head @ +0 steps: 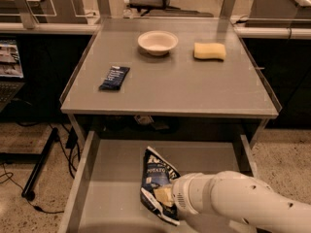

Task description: Pick blue chip bag from top drawer and place on counter

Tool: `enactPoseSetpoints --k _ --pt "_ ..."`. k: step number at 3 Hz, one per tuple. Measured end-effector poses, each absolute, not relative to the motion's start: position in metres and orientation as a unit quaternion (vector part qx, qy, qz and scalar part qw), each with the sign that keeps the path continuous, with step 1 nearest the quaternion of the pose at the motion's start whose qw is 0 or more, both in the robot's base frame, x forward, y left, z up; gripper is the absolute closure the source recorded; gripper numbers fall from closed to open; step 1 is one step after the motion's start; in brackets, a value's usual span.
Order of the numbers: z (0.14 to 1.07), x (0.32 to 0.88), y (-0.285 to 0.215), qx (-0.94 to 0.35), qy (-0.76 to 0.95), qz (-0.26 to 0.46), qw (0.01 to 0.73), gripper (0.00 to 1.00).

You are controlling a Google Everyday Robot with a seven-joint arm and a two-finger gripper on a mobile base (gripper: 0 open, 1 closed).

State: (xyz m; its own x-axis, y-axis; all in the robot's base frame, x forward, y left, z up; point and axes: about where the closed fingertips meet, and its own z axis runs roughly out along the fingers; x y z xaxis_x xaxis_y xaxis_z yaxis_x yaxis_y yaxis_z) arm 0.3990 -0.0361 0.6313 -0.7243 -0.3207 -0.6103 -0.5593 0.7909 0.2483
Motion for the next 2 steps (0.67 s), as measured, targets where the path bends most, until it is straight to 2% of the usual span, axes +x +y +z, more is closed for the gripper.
enactPoseSetpoints --k 1,2 --pt "0.696 0.405 -0.017 -0.305 0.875 0.212 0.311 1.00" --pt "0.805 0.415 -0.002 -0.406 0.826 0.185 0.346 1.00"
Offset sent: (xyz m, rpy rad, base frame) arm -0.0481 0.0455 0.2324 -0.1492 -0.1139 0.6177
